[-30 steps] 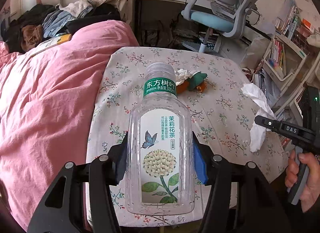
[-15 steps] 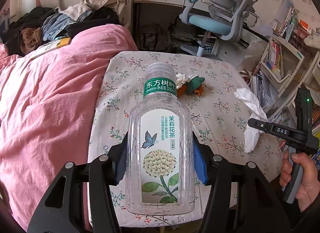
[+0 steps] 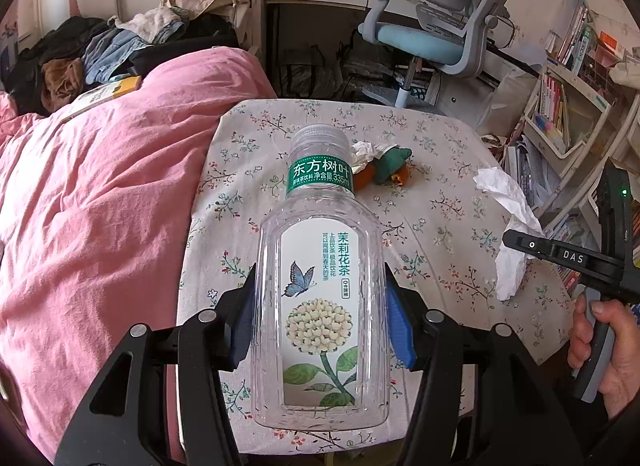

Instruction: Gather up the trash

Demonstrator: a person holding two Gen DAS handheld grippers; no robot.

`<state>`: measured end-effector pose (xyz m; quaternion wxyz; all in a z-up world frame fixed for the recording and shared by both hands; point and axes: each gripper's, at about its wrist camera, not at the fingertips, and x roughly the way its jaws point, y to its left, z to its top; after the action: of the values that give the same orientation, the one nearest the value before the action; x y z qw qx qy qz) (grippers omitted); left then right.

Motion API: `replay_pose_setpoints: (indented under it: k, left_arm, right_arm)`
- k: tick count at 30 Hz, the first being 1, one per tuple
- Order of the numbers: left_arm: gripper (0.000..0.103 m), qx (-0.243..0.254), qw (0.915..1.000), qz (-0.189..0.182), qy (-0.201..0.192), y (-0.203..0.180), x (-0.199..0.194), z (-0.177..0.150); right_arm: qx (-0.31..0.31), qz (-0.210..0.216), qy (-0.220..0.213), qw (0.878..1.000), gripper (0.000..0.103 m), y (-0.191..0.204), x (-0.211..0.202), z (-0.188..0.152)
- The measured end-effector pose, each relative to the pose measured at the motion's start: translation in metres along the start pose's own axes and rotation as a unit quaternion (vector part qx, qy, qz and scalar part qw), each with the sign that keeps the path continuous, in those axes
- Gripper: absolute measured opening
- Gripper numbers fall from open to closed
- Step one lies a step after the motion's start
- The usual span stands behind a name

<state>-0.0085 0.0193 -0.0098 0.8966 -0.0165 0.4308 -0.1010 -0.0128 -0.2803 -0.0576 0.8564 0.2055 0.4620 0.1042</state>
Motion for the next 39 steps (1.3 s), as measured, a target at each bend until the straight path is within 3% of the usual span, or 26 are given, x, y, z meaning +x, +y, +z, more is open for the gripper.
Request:
replay_pose_setpoints:
  k: [39]
  left_arm:
    - [0.053,0.001,1.0000,0.001,-0.001,-0.0010,0.0015,0.0000]
  right_arm:
    - [-0.016,-0.003,0.004,1.000,0.015,0.0073,0.0025,-0.0037]
